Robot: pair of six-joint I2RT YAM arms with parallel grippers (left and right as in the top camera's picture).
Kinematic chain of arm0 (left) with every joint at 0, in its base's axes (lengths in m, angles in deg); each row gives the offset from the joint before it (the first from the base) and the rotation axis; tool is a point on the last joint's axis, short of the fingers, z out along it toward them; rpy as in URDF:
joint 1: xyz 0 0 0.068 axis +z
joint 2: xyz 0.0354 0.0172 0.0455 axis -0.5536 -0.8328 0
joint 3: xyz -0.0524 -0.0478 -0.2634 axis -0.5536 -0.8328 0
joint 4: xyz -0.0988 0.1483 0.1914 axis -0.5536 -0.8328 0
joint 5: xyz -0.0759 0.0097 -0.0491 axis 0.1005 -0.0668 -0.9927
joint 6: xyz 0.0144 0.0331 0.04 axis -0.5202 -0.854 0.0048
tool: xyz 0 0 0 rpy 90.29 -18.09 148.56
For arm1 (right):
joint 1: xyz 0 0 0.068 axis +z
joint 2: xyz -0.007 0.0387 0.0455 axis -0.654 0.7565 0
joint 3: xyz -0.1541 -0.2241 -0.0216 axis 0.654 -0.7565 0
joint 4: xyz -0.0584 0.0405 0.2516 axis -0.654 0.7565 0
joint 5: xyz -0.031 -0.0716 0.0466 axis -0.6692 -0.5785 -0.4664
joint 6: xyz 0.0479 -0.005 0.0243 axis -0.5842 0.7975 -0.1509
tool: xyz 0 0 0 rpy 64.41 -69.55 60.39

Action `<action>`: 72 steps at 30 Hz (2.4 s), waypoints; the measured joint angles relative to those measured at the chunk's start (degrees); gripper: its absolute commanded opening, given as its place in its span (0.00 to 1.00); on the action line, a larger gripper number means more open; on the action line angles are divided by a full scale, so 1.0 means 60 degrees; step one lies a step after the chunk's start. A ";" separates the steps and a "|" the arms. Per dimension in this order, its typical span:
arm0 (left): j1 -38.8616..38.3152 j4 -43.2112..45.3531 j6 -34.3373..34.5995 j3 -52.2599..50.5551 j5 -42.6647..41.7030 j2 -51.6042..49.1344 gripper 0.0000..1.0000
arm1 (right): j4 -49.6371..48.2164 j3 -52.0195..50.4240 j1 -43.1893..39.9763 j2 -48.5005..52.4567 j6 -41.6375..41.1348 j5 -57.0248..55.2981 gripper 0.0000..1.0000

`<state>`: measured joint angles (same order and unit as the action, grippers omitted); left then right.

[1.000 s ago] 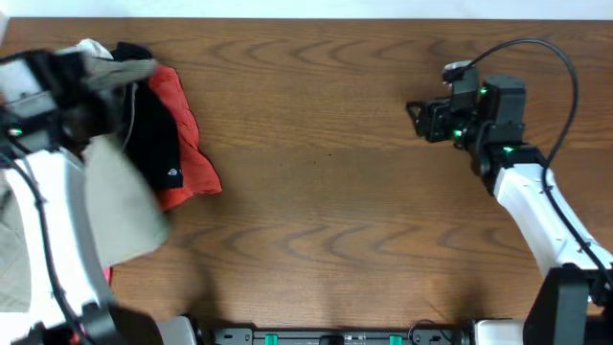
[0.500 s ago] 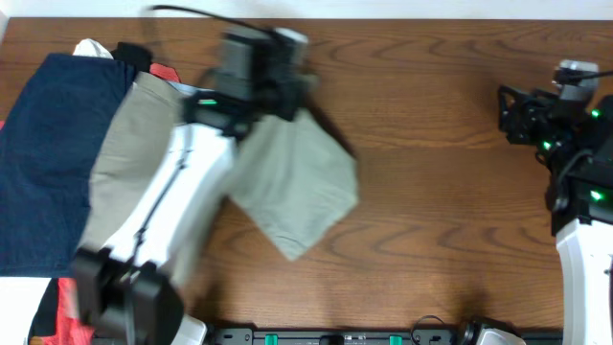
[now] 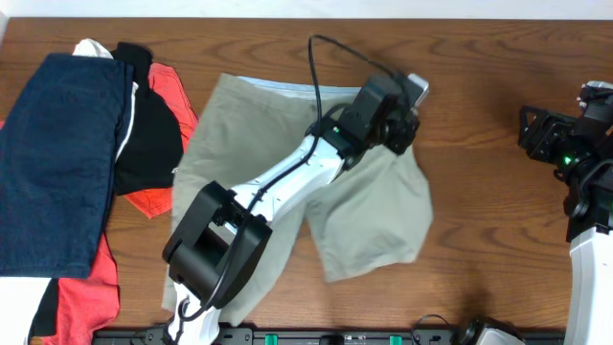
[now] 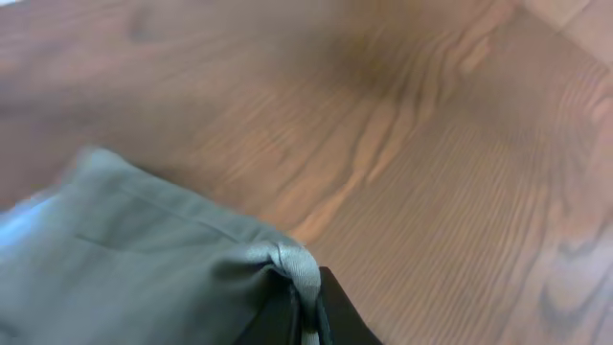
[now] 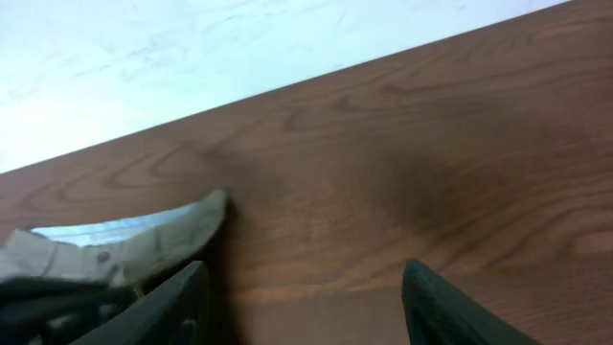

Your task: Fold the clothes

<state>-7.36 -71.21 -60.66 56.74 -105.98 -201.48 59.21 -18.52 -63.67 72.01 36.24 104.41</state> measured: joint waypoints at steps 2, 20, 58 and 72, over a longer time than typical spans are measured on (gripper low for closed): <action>0.0113 -0.0550 -0.0062 0.0816 -0.0011 0.0000 0.75 | 0.0044 0.0000 -0.0004 0.0000 0.0004 0.0000 0.66; 0.4736 -0.7184 -0.0976 0.3872 0.0535 0.1457 0.98 | 0.3971 0.0033 0.2087 0.2357 0.1399 0.0182 0.64; 0.6073 -0.8335 -0.1020 0.3861 0.0863 0.1457 0.98 | 0.2116 -0.3158 0.5064 0.2976 -0.3523 -0.5187 0.01; 0.6073 -0.8557 -0.1035 0.3861 0.0860 0.1453 0.98 | 0.1821 -0.3162 0.2182 0.2976 -0.3049 -0.4564 0.02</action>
<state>29.08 -122.55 -66.87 79.91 -100.82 -192.76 70.14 -37.50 -50.58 89.87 17.94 77.02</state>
